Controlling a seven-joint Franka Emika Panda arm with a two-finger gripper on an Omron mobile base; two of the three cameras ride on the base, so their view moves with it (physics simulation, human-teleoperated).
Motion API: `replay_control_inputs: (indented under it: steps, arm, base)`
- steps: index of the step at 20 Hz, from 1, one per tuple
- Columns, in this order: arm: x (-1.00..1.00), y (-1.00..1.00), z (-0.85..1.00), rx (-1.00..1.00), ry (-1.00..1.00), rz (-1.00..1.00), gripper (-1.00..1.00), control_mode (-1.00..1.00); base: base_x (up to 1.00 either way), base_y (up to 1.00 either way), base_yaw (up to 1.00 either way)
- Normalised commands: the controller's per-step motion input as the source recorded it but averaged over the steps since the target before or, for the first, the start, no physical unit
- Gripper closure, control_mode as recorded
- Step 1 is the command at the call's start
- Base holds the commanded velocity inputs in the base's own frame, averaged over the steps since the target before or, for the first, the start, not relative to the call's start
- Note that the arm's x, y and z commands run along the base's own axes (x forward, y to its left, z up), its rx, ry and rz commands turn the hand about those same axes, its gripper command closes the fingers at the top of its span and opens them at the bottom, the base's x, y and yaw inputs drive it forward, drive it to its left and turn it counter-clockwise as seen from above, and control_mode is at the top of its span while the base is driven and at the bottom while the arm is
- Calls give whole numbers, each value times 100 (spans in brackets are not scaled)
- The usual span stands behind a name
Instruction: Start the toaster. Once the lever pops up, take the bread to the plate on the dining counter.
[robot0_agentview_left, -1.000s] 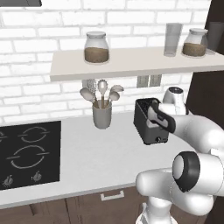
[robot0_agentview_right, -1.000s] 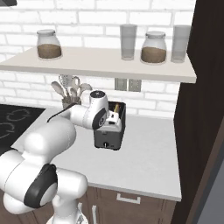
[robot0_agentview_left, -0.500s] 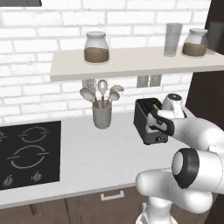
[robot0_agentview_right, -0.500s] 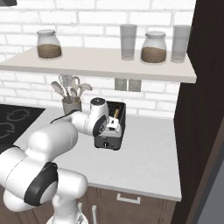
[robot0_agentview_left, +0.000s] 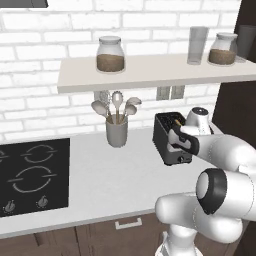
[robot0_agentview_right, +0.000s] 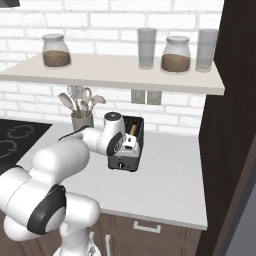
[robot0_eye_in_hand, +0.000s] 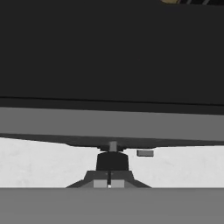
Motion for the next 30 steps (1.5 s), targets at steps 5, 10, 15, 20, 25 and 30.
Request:
replay_control_inputs:
  steps: [5,10,15,20,25,30]
  arm:
    - [-6,0,-10,0,0,0,100,-100]
    - [-30,0,64,0,-2,2,100,-100]
    - [-40,0,66,0,-6,1,100,-100]
    - [-42,0,36,0,-3,0,100,-100]
    - [-20,0,24,0,-1,0,100,-100]
    - [-2,0,11,0,0,0,100,-100]
  base:
    - [0,0,0]
    - [0,0,0]
    - [0,0,0]
    - [0,0,0]
    - [0,0,0]
    - [0,0,0]
